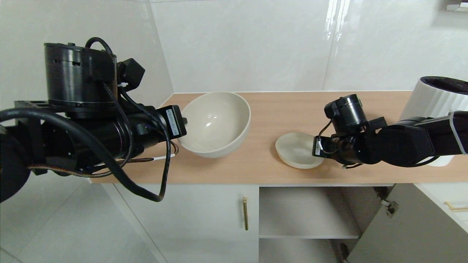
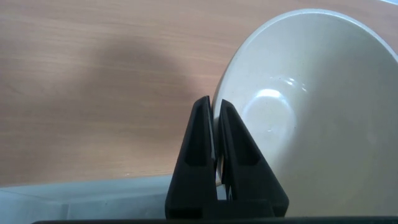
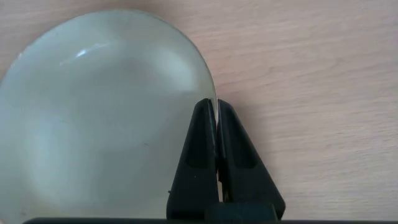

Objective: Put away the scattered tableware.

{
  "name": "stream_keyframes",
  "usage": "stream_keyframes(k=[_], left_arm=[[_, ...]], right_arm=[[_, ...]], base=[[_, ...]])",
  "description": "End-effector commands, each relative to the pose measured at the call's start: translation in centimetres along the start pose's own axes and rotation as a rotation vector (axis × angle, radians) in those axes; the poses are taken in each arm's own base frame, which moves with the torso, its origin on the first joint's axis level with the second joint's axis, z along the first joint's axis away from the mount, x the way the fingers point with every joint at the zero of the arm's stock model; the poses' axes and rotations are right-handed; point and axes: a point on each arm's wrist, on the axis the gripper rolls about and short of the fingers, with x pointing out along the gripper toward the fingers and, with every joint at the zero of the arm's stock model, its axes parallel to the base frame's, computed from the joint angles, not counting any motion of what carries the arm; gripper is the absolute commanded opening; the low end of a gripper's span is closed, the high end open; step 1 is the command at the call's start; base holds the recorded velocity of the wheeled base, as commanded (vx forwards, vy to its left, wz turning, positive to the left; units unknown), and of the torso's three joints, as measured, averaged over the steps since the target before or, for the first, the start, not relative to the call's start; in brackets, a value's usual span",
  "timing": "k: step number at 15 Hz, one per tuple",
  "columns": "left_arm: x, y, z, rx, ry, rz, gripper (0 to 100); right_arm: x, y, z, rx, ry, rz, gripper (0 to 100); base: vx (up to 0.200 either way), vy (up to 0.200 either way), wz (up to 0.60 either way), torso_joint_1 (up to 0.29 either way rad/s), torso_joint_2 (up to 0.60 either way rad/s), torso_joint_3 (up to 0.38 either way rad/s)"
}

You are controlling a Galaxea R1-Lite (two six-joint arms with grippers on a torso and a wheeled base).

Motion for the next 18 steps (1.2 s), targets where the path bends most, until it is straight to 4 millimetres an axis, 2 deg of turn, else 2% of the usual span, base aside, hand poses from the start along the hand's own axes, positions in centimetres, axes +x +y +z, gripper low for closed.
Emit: stream_keyframes(k=[1,3,5,8,9,10,13,15,18], left_arm=[[0.0,0.1,-0.1,-0.004,0.003,0.004,0],[-0.7,0.5,-0.6,-0.013,0.011,0.008,0],[-2.0,1.1,-1.2,-0.009,0.02,0.01,0],[-3.9,2.1,-2.4,-0.003,0.035,0.017,0],[-4.4,2.3,-2.4,-0.002,0.029,0.014,0],[-5.6,3.0,-3.2,0.006,0.035,0.017,0],[-7.7,4.2,-4.8,0.054,0.05,0.021,0],[-7.8,4.6,-5.4,0.058,0.066,0.028,0],[-7.7,4.6,-5.5,0.057,0.074,0.031,0]], right_arm=[[-1.5,-0.3,0.7,0.023,-0.016,0.031,0],[-4.5,-1.1,1.9,0.045,-0.051,0.085,0],[-8.8,-2.4,3.0,0.057,-0.045,0.208,0],[-14.4,-4.8,2.7,0.032,0.076,0.342,0],[-15.0,-5.2,2.4,0.027,0.098,0.351,0],[-16.0,-6.0,1.3,0.011,0.146,0.353,0],[-17.0,-7.2,-0.5,0.001,0.173,0.348,0],[-17.3,-7.6,-1.0,-0.002,0.181,0.343,0],[-17.2,-7.8,-1.6,-0.005,0.197,0.335,0]], base=[[0.0,0.0,0.0,0.0,0.0,0.0],[0.0,0.0,0.0,0.0,0.0,0.0],[0.0,0.0,0.0,0.0,0.0,0.0],[0.0,0.0,0.0,0.0,0.0,0.0],[0.0,0.0,0.0,0.0,0.0,0.0],[0.0,0.0,0.0,0.0,0.0,0.0],[0.0,0.0,0.0,0.0,0.0,0.0],[0.0,0.0,0.0,0.0,0.0,0.0],[-0.2,0.0,0.0,0.009,0.01,-0.001]])
